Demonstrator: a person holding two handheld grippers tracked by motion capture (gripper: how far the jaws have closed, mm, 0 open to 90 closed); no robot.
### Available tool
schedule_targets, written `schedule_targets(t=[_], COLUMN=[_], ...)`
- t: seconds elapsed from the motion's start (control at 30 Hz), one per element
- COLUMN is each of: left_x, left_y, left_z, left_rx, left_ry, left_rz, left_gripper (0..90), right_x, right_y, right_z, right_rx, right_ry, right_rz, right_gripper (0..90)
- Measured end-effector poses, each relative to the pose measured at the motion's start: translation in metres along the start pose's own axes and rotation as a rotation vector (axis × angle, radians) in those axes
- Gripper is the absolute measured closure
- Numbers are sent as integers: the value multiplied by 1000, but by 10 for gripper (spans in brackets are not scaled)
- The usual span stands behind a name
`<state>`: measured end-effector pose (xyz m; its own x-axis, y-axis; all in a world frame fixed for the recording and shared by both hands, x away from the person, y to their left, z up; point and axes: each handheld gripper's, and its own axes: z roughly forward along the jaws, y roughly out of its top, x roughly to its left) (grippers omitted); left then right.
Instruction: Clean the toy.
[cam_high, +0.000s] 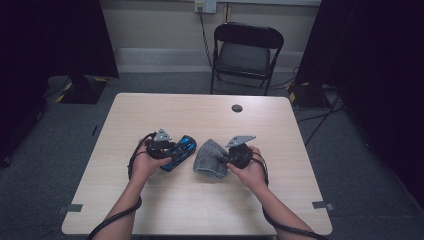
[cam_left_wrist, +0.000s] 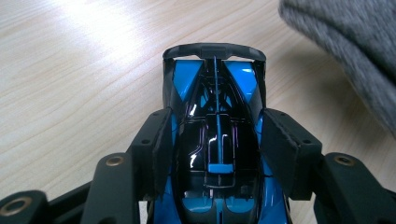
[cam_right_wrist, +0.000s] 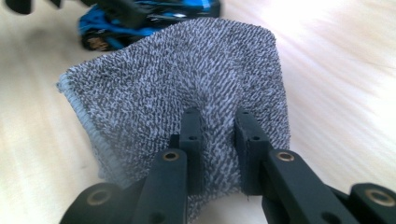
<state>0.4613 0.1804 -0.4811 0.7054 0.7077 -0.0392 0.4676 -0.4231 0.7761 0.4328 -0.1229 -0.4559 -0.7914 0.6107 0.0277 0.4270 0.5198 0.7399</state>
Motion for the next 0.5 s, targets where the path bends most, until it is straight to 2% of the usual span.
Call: schedule_targets(t=[0.17,0.2,0.37,0.5], left_x=[0,1,1,1], left_y=[0,0,-2,-2], left_z=[0,-1,-2,-2], left_rx=[2,-3,-12,-9], left_ry=[0,3,1,4], left_rz=[-3,9,16,19], left_gripper=[450,482,482,482], right_x=[19,23,46,54], right_y=[-1,-1,-3,-3], right_z=[5,7,17,23], right_rx=[9,10,37,41], right_ry=[50,61,113,133], right_rz=[-28,-36,-84,-97], right_gripper=[759,759,759,759])
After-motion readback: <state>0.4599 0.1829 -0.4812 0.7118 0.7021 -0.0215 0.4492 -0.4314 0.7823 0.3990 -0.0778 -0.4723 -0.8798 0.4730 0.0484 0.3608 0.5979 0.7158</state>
